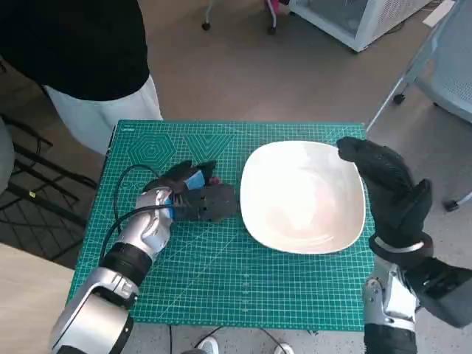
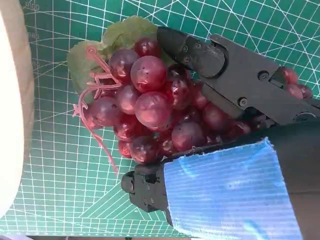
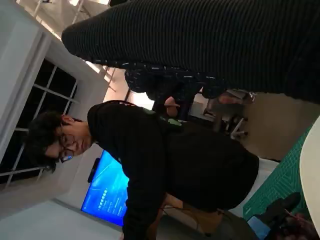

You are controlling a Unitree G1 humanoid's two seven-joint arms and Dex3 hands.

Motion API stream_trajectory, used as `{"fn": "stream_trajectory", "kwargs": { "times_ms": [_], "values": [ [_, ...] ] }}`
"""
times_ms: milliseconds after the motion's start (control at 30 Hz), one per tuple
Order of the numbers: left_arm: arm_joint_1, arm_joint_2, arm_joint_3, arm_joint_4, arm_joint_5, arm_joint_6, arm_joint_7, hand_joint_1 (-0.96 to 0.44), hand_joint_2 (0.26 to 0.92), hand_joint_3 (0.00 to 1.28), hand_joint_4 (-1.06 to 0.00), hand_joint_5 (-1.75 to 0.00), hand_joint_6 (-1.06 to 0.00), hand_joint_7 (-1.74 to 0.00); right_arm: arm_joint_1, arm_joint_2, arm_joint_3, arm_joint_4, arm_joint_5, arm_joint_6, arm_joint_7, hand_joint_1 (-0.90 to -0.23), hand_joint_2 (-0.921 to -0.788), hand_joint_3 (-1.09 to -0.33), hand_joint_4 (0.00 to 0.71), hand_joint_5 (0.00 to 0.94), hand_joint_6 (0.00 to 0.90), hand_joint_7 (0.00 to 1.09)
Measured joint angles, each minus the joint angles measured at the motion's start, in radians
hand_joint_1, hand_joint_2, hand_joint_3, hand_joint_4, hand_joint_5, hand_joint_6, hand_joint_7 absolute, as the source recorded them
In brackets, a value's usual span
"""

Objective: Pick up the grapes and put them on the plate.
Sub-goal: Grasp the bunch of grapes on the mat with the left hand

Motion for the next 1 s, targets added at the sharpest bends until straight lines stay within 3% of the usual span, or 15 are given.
{"fn": "stream_trajectory", "kwargs": {
  "times_ms": [567,633,700,767,833,900,1000],
  "values": [
    [-0.044,-0.010,-0.012,0.090,-0.017,-0.038,0.027,-0.25,0.714,0.00,-0.04,-0.01,-0.24,-0.02,0.000,0.000,0.001,0.000,0.001,0.001,0.000,-0.503,-0.921,-0.558,0.210,0.000,0.017,0.38],
    [-0.047,-0.010,-0.014,0.099,-0.021,-0.044,0.034,-0.20,0.720,0.00,-0.10,-0.02,-0.28,-0.02,0.000,0.000,0.001,0.000,0.001,0.001,0.000,-0.503,-0.921,-0.558,0.210,0.000,0.017,0.38],
    [-0.050,-0.011,-0.016,0.108,-0.023,-0.051,0.043,-0.12,0.739,0.01,-0.25,-0.05,-0.34,-0.03,0.000,0.000,0.001,0.000,0.001,0.002,0.000,-0.503,-0.921,-0.558,0.210,0.000,0.017,0.38],
    [-0.052,-0.011,-0.020,0.114,-0.024,-0.058,0.053,0.02,0.789,0.03,-0.44,-0.34,-0.41,-0.03,0.000,-0.001,0.001,0.000,0.001,0.002,0.000,-0.503,-0.921,-0.558,0.210,0.000,0.017,0.38],
    [-0.053,-0.011,-0.026,0.117,-0.022,-0.064,0.075,0.19,0.823,0.14,-0.51,-0.82,-0.49,-0.03,0.000,-0.001,0.001,0.000,0.001,0.002,0.000,-0.502,-0.921,-0.559,0.210,0.000,0.016,0.38],
    [-0.053,-0.011,-0.036,0.119,-0.016,-0.067,0.110,0.28,0.813,0.31,-0.51,-1.17,-0.57,-0.03,0.000,-0.001,0.001,0.000,0.001,0.003,0.000,-0.502,-0.921,-0.559,0.210,0.000,0.016,0.38],
    [-0.054,-0.010,-0.054,0.120,0.003,-0.069,0.165,0.33,0.848,0.34,-0.48,-1.38,-0.67,-0.08,0.000,-0.003,0.001,0.000,0.001,0.004,0.000,-0.502,-0.921,-0.559,0.210,0.000,0.016,0.38]
  ]
}}
